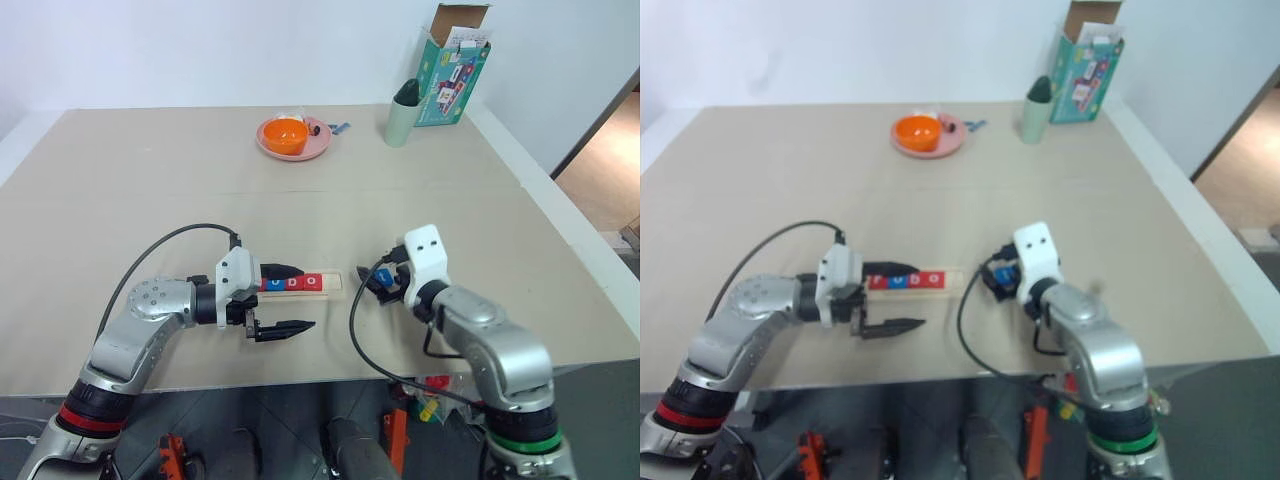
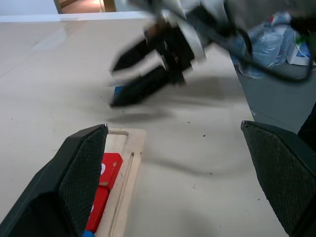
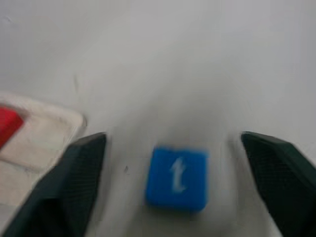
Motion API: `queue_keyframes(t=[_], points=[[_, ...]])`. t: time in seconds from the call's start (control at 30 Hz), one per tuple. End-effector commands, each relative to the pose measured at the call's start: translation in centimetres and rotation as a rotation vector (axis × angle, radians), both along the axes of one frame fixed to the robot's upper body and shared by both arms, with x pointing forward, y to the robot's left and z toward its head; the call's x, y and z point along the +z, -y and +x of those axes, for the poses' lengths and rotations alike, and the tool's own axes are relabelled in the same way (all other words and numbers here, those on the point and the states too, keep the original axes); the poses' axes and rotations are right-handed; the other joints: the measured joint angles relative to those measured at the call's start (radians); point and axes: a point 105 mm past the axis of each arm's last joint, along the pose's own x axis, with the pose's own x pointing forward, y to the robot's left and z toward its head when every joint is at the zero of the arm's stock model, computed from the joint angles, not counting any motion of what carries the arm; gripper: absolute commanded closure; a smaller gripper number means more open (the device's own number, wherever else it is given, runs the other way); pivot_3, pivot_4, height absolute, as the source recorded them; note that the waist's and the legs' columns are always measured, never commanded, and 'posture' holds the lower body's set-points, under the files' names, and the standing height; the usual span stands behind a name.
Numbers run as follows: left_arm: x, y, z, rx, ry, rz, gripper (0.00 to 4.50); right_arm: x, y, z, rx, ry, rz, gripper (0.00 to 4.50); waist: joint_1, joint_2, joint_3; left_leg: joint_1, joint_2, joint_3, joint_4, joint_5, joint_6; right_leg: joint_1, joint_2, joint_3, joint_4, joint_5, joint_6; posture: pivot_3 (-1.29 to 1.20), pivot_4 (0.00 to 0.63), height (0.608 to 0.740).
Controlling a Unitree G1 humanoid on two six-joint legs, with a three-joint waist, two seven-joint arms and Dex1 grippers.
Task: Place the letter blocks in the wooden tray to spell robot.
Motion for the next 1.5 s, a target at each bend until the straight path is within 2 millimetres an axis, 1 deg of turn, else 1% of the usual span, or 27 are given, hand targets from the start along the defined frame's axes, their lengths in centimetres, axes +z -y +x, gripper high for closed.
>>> queue_keyframes(t=[0.03,0.07,0.13,0.2,0.23,0.27,0.37,0.43,0.53,0.63,0.7,0.87,0.97,1.03,1.07,1.2,1.27,1.33,1.5], points=[[0.6,-0.5,0.1,0.007,0.040,0.001,0.00,3.2,0.9,0.8,0.226,0.075,-0.102,0.06,0.000,0.000,0.000,0.000,0.000,0.000,0.000,0.000,0.000,0.000,0.000,0.000,0.000,0.000,0.000,0.00,0.150,0.740],[0.5,-0.5,0.1,0.006,0.041,0.002,0.00,3.3,1.3,1.0,0.275,0.068,-0.139,0.06,0.000,0.000,0.000,0.001,0.000,0.000,0.001,0.000,0.000,0.001,0.000,0.000,0.000,0.000,0.000,0.00,0.150,0.740],[0.5,-0.5,0.1,0.007,0.041,0.003,0.00,2.9,1.5,0.7,0.450,0.026,-0.226,0.06,0.001,0.000,0.000,0.001,0.000,0.000,0.000,0.000,0.001,0.001,0.000,0.000,-0.001,0.000,0.000,0.00,0.150,0.740],[0.4,-0.5,0.1,0.008,0.041,0.003,0.00,2.6,1.6,0.4,0.570,0.000,-0.266,0.06,0.001,-0.001,0.000,0.001,0.000,0.000,-0.001,0.000,0.001,0.001,0.000,-0.001,-0.001,0.000,0.000,0.00,0.150,0.740],[0.4,-0.5,0.1,0.009,0.042,0.002,0.00,2.1,1.8,0.3,0.637,-0.023,-0.288,0.06,0.000,-0.001,0.000,0.001,0.000,-0.001,-0.001,0.000,0.001,0.001,0.001,-0.001,-0.001,0.000,0.000,0.00,0.150,0.740],[0.4,-0.5,0.1,0.012,0.041,0.001,0.00,1.5,2.1,0.6,0.697,-0.035,-0.322,0.06,-0.002,-0.001,0.000,0.001,0.000,-0.001,-0.001,0.000,0.002,0.001,0.001,-0.001,0.000,0.001,0.002,0.00,0.150,0.740],[0.4,-0.6,0.0,0.018,0.043,0.001,0.00,0.3,2.7,1.2,0.813,-0.063,-0.349,0.06,-0.003,0.000,0.000,0.001,0.000,-0.001,-0.001,0.000,0.002,0.001,0.001,-0.001,0.000,0.002,0.004,0.00,0.150,0.740],[0.5,-0.7,-0.1,0.022,0.044,0.002,0.00,-0.2,2.8,1.7,0.849,-0.068,-0.349,0.06,-0.001,0.000,0.000,0.001,0.000,0.000,-0.001,0.000,0.002,0.001,0.001,-0.001,0.000,0.002,0.004,0.00,0.150,0.740],[0.6,-0.8,-0.2,0.027,0.047,0.003,0.00,-0.3,2.8,2.8,0.858,-0.051,-0.352,0.06,-0.003,0.000,0.001,0.001,0.000,0.000,-0.001,0.000,0.002,0.001,0.001,0.000,0.000,0.002,0.004,0.00,0.150,0.740],[0.6,-0.8,-0.3,0.033,0.048,0.002,0.00,-0.5,2.7,3.6,0.871,-0.042,-0.347,0.06,-0.001,0.000,0.000,0.001,0.000,0.000,-0.001,0.000,0.002,0.001,0.001,0.000,0.000,0.003,0.005,0.00,0.150,0.740],[0.7,-0.9,-0.4,0.037,0.048,0.002,0.00,-1.0,2.8,3.8,0.882,-0.050,-0.355,0.06,0.000,0.000,0.001,0.001,0.000,0.000,0.000,0.000,0.002,0.001,0.001,0.000,0.000,0.003,0.005,0.00,0.150,0.740],[0.8,-1.0,-0.5,0.045,0.053,0.004,0.00,-2.5,3.0,3.6,0.909,-0.094,-0.365,0.06,0.001,0.000,0.001,0.001,0.000,0.000,-0.001,0.000,0.002,0.001,0.000,0.000,0.000,0.003,0.005,0.00,0.150,0.740],[0.9,-1.0,-0.5,0.048,0.054,0.006,0.00,-3.3,3.4,3.5,0.910,-0.114,-0.380,0.86,0.001,0.000,0.000,0.001,0.000,0.000,-0.001,0.000,0.002,0.001,0.000,0.000,0.000,0.003,0.005,0.00,0.150,0.740],[0.9,-1.1,-0.5,0.049,0.055,0.006,0.00,-3.5,3.5,3.5,0.905,-0.111,-0.377,1.59,0.001,0.000,0.000,0.003,0.000,0.000,0.000,0.000,0.002,0.003,0.000,0.000,0.000,0.003,0.005,0.00,0.150,0.740],[0.9,-1.1,-0.5,0.050,0.055,0.006,0.00,-3.5,3.5,3.6,0.903,-0.110,-0.372,1.88,0.000,0.000,0.000,0.004,0.000,0.000,0.000,0.000,0.002,0.004,0.000,0.000,0.000,0.003,0.005,0.00,0.150,0.740],[1.0,-1.0,-0.5,0.051,0.055,0.004,0.00,-3.3,3.5,3.7,0.898,-0.102,-0.361,3.29,0.000,0.000,0.001,0.012,-0.001,0.001,0.000,0.000,0.001,0.012,0.000,0.002,0.000,0.000,0.000,0.00,0.150,0.740],[1.0,-1.0,-0.5,0.052,0.054,0.002,0.00,-3.0,3.4,3.8,0.899,-0.080,-0.356,3.31,-0.001,0.000,0.001,0.016,-0.001,0.001,0.000,0.000,0.001,0.016,0.000,0.002,0.000,0.000,0.000,0.00,0.150,0.740],[1.0,-1.0,-0.3,0.056,0.054,0.001,0.00,-2.4,3.0,3.9,0.902,-0.055,-0.348,3.31,-0.002,0.000,0.001,0.017,-0.001,0.001,0.000,0.000,0.001,0.016,0.000,0.003,0.000,0.000,-0.001,0.00,0.150,0.740],[0.7,-2.2,0.2,0.108,0.053,0.006,0.00,0.1,0.4,3.3,0.971,0.027,-0.299,3.31,-0.006,0.000,0.001,0.016,0.000,0.001,-0.001,0.000,0.001,0.016,0.001,0.003,0.000,0.000,0.000,0.00,0.150,0.740]])
